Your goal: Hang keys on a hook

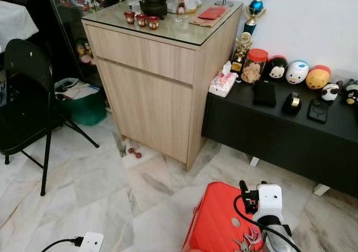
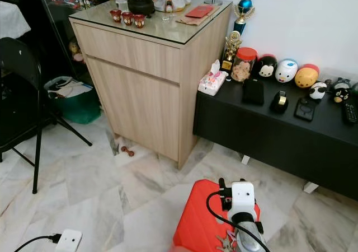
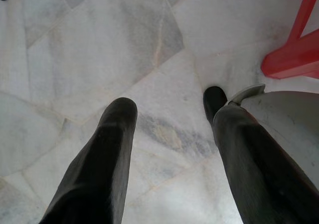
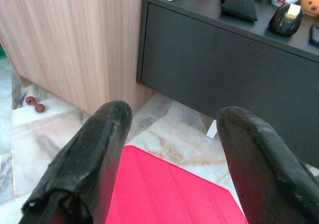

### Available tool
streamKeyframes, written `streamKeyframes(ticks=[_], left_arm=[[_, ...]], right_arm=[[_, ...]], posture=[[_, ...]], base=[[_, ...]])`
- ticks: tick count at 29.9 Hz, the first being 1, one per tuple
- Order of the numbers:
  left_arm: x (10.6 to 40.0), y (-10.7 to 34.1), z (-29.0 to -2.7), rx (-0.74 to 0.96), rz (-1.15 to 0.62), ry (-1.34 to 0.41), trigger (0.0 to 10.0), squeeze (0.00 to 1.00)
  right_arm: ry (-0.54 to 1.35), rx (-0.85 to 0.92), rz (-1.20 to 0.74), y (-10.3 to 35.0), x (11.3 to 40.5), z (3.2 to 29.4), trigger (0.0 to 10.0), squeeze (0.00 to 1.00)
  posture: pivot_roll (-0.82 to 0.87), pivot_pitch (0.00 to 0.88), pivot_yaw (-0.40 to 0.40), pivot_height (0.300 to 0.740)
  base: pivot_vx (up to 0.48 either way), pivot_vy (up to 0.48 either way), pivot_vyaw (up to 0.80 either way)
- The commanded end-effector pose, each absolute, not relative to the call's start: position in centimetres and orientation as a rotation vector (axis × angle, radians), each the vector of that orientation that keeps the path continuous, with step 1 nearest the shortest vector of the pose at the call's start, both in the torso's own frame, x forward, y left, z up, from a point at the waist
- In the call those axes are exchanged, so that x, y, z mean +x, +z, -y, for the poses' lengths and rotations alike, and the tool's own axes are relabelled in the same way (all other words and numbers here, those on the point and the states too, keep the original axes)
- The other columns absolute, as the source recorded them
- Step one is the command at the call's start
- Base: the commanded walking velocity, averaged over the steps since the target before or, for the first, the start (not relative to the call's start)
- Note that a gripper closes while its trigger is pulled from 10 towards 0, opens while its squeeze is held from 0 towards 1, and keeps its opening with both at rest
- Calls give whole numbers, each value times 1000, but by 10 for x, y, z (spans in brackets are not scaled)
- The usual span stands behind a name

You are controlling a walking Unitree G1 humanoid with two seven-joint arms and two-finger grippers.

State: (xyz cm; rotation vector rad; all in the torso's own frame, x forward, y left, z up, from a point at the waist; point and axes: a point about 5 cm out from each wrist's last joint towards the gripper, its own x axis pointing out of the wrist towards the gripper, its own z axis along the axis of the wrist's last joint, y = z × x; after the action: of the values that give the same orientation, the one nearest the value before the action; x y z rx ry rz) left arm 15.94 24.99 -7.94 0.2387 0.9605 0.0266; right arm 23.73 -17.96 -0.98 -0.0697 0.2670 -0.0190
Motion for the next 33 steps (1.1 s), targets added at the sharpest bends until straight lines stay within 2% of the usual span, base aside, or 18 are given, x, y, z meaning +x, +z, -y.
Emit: streamKeyframes(ticks=[1, 8, 15, 26, 30, 31, 33], left_arm=[[155, -81, -250, 245, -978, 21, 10000, 0], [155, -81, -250, 247, -980, 19, 10000, 0], [154, -82, -251, 251, -982, 18, 10000, 0], [154, -82, -251, 260, -988, 10, 10000, 0], [153, -82, -250, 262, -988, 8, 10000, 0], [153, -82, -250, 262, -988, 8, 10000, 0], [153, -82, -250, 262, -988, 8, 10000, 0]], right_arm=[[-22, -62, -258, -6, 242, 181, 10000, 0], [-52, -49, -294, -8, 243, 187, 10000, 0], [-47, -37, -289, -7, 245, 188, 10000, 0], [-10, -62, -372, -12, 248, 186, 10000, 0], [-35, -4, -413, -15, 251, 186, 10000, 0], [-64, 76, -417, -14, 254, 186, 10000, 0], [-76, 106, -420, -14, 255, 187, 10000, 0]], posture=[[34, 0, -28, 676], [30, 0, -26, 671], [30, 0, -25, 631], [28, 0, -25, 631], [29, 0, -23, 631], [29, 0, -23, 631], [29, 0, -23, 631]], base=[[0, 0, 0], [0, 0, 0], [0, 0, 0], [0, 0, 0], [0, 0, 0], [0, 0, 0], [0, 0, 0]])
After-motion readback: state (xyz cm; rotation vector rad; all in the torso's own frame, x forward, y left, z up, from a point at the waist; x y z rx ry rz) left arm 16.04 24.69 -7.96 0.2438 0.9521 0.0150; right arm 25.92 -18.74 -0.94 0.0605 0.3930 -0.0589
